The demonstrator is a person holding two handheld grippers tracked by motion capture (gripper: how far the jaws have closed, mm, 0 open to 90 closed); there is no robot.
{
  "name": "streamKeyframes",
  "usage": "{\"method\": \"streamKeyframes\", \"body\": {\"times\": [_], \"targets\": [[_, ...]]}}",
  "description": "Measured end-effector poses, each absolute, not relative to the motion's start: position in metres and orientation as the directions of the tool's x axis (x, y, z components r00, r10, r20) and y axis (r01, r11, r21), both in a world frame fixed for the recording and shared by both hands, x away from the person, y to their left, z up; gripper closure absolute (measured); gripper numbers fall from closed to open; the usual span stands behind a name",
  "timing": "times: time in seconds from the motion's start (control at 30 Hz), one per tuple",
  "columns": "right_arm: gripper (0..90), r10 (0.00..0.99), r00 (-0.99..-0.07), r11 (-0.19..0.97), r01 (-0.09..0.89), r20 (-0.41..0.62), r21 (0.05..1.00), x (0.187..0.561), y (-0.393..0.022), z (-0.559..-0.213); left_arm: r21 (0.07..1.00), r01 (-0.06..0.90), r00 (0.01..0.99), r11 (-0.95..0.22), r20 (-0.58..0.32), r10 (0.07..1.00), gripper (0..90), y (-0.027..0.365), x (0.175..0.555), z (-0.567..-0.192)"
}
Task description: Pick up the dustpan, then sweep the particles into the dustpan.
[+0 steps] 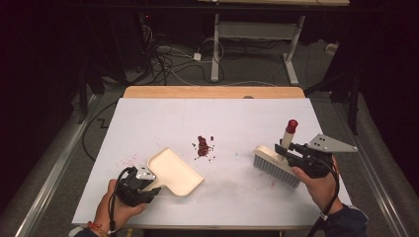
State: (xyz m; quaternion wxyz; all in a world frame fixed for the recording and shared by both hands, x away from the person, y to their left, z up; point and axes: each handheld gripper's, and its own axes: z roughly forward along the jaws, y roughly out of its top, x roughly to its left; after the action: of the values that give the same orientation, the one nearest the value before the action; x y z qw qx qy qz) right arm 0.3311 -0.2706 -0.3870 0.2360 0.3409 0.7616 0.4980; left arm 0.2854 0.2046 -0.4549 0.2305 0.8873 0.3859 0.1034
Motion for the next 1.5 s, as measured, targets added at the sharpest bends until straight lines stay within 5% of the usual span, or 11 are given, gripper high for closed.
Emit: {"method": "streamKeyframes", "body": {"times": [0.43, 1.07, 1.5], "targets": [[70.3, 0.745, -0.666, 0.255, 0.256, -0.021, 0.932, 0.351, -0.253, -0.384, 0.483, 0.639, 0.682, -0.599, 0.004, 0.731, 63.8, 0.204, 0.287, -0.456], [70.3, 0.783, -0.617, 0.277, 0.235, -0.078, 0.932, 0.461, -0.153, -0.387, 0.471, 0.636, 0.698, -0.612, -0.012, 0.716, 63.8, 0.198, 0.293, -0.46], [70.4, 0.798, -0.597, 0.268, 0.232, -0.08, 0.935, 0.488, -0.114, -0.406, 0.462, 0.643, 0.698, -0.611, -0.024, 0.716, 63.8, 0.2, 0.296, -0.463]]}}
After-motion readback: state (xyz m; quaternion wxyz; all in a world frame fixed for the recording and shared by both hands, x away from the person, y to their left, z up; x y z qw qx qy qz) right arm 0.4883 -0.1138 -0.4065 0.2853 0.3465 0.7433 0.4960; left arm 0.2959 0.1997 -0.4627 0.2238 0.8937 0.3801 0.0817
